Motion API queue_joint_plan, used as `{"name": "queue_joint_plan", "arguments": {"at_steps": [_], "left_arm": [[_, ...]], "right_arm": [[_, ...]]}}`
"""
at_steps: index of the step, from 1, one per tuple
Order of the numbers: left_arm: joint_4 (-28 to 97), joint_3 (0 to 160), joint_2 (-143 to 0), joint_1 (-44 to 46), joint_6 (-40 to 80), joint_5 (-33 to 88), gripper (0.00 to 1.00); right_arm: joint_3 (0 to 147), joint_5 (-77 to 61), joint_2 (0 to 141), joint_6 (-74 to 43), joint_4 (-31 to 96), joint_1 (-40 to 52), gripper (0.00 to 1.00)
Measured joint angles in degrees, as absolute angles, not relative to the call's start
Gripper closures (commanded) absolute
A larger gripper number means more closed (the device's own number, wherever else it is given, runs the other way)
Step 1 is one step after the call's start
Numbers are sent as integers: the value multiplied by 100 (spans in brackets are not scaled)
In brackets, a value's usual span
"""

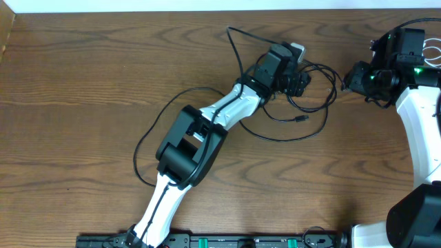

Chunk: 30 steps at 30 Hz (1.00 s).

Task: Untangle cables

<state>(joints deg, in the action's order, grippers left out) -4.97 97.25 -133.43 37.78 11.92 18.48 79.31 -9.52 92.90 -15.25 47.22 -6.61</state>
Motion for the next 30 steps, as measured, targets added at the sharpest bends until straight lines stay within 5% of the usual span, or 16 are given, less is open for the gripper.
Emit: {"name": "queue_joint_plan", "arguments": {"at_steps": [5,9,20,30], "left_arm": [[-539,9723,-13384,3861,1199,1804,38],[-541,9723,-13384,3863,1194,1785,92],[467,9706,-13124,3806,1197,1765,93],[2526,9679,-10403,3197,1173,1761,93]], "right_arm": [[7931,-950,9292,-1525,4591,-661,60],[7931,-950,9292,-1525,4578,-661,60],[7931,-996,9292,-1525,4589,-661,59],[7924,-1743,9290,-1463,4198,-548,59]]}}
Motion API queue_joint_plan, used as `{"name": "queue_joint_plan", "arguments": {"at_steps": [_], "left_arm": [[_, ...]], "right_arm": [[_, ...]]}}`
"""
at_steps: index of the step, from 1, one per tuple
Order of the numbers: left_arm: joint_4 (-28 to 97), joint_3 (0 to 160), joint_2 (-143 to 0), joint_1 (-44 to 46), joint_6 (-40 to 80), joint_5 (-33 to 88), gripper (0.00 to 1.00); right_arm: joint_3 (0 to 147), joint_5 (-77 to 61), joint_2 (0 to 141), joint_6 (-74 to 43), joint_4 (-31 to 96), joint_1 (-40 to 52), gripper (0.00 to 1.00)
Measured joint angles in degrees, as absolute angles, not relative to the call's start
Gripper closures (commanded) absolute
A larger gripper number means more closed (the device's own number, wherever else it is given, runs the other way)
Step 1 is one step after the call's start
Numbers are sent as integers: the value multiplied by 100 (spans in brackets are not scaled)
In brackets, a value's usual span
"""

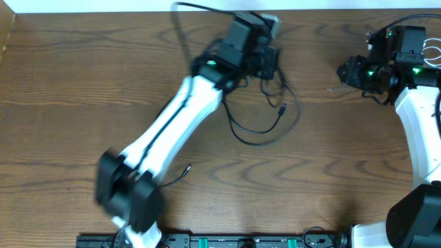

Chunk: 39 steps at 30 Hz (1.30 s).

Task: Untangle cables

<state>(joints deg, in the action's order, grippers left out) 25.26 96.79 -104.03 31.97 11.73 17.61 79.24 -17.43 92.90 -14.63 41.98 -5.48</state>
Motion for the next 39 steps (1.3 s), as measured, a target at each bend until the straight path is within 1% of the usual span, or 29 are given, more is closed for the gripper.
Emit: {"name": "queue_joint_plan", "arguments": {"at_steps": [3,8,11,16,24,27,29,30,31,33,34,37,39], "left_arm": [[2755,9710,-9937,3208,1094,1765,93],[2853,9710,-9815,3238,1035,1765,93],[2816,9710,-9813,3179,1024,1767,93],[2812,9710,-9810,2958,1057,1765,92],[2808,9710,-9810,2547,1341,1957,92],[2805,9710,-9810,2486,1420,2082,93],[2808,9710,-9810,2480,1461,2165,93],[2808,9710,-9810,2480,1470,2217,93],[2808,9710,-9810,2480,1483,2268,92],[2818,9710,-9810,2477,1503,2421,93],[2838,9710,-9808,2473,1505,2451,93],[2919,9710,-9754,2418,1505,2534,92],[3002,9710,-9679,2346,1505,2547,93]], "right_arm": [[7922,-1981,9292,-1424,4056,-336,57],[7922,-2493,9290,-1212,3863,-1,53],[7922,-2891,9290,-980,3839,158,48],[7922,-3577,9292,-379,4110,239,45],[7891,-3913,9292,377,4539,447,36],[7762,-3951,9292,576,4399,666,36],[7634,-3951,9297,655,4228,805,37],[7572,-3938,9321,681,4132,873,38],[7533,-3911,9354,681,4029,919,43],[7498,-3752,9583,635,3817,1015,58],[7494,-3697,9717,604,3726,1026,73],[7483,-3599,10075,587,3599,1031,99],[7452,-3551,10259,543,3570,1028,99]]}}
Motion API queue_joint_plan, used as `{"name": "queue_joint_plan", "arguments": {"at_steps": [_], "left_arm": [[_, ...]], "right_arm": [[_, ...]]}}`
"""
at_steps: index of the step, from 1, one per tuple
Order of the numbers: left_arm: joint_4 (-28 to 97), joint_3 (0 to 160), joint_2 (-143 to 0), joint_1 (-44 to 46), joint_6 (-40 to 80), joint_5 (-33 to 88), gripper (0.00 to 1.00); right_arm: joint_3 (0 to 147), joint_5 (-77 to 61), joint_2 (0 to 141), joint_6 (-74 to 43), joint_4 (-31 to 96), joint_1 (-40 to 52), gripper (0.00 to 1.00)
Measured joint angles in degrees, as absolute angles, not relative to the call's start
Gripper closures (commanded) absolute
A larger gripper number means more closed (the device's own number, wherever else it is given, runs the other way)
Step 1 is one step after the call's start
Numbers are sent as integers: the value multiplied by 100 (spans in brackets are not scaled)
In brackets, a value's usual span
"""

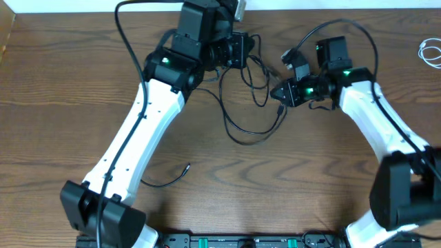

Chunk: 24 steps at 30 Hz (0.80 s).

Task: Untangle cables

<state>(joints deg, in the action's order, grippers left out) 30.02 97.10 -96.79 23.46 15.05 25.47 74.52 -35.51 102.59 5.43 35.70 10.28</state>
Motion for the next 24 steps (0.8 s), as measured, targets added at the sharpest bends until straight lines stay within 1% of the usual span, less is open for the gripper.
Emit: {"name": "queue_joint_plan", "arguments": {"at_steps": [4,6,12,16,20,24], "left_arm": [[3142,9710,-9456,2082,1507,2569,93],[3168,9710,-9343,1918,1507,2587,93],[3269,9660,-8997,1210,1507,2663,93],[3234,9553,-8639,414,1507,2499,93],[3068,9564,-7975,-775,1516,2071,92],[3107,9664,-7454,-1271,1518,1927,92]], "right_arm": [[7424,-3334,10313,294,3474,1011,99],[7424,-3035,10311,-49,3430,961,99],[7459,-2838,10311,-504,3568,600,99],[7478,-2738,10296,-617,3874,187,99],[7356,-2366,10302,-729,3975,-405,99],[7240,-2189,10302,-821,3988,-755,99]]}}
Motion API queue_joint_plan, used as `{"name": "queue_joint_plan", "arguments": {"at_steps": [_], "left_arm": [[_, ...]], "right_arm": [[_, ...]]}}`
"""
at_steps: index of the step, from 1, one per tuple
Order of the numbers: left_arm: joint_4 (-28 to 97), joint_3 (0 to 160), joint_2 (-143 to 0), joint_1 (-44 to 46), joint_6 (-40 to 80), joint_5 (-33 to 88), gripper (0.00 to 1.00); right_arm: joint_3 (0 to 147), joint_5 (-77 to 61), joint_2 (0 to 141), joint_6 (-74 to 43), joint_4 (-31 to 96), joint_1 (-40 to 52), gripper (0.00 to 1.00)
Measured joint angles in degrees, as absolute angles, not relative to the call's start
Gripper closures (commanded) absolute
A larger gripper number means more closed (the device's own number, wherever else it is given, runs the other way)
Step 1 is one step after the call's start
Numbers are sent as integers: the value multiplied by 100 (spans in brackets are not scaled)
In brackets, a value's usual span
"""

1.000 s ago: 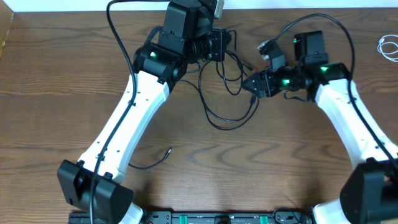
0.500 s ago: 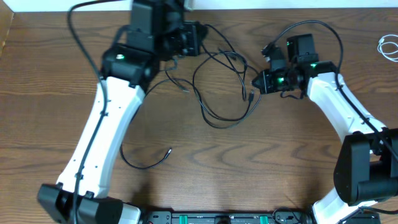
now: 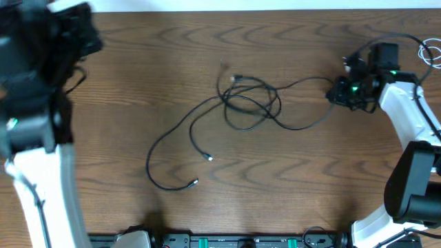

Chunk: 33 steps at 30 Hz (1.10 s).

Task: Untangle cables

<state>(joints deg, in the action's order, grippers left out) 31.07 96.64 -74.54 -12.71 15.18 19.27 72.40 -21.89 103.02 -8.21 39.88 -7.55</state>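
Note:
A tangle of thin black cables [image 3: 249, 103] lies loose on the wooden table in the overhead view. One strand trails down-left to a plug [image 3: 193, 182], and another ends at a small connector [image 3: 210, 158]. A further strand runs right from the loops to my right gripper [image 3: 336, 90], which appears shut on its end. My left gripper [image 3: 77, 33] is a dark blur at the far top left, well away from the cables; how its jaws stand is not readable.
A white coiled cable [image 3: 431, 48] lies at the right edge, behind the right arm. The left arm's white link [image 3: 41, 179] runs down the left side. The base rail [image 3: 241, 241] lines the front edge.
The left arm has gone from above the tangle at the top centre to the far left corner, and the tangle now lies on the table. The right gripper has moved right, with a strand stretched after it.
The left gripper held the bundle right of centre, with the right arm idle at the far right. Then the bundle was further left near the back edge. Then the right gripper was at the bundle. Now the loops lie spread mid-table, one strand drawn right.

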Motion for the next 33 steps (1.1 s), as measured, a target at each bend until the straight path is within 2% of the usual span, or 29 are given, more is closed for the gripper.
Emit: {"name": "queue_joint_plan", "arguments": {"at_steps": [8,14,17,18,19,25,33], "left_arm": [[3828,9721,-7472,-1146,1518,2143,93],[4707,9721,-8191,-307,1455,2331,92],[4945,9721,-8742,255,1391,2394,83],[5015,9721,-8971,460,1365,2401,83],[5061,9721,-9142,604,1374,2408,77],[5315,9721,-10143,1422,1710,2383,57],[4974,9721,-11268,2047,2104,2370,55]], "right_arm": [[7207,-2158,10302,-858,3994,-775,99],[7203,-2158,10302,-858,3997,-687,99],[7201,-2161,10302,-858,4007,-679,99],[7201,-2161,10302,-858,4021,-679,99],[7201,-2158,10302,-858,4034,-679,99],[7201,-2158,10302,-858,4091,-679,99],[7201,-2158,10302,-860,4115,-679,99]]}}
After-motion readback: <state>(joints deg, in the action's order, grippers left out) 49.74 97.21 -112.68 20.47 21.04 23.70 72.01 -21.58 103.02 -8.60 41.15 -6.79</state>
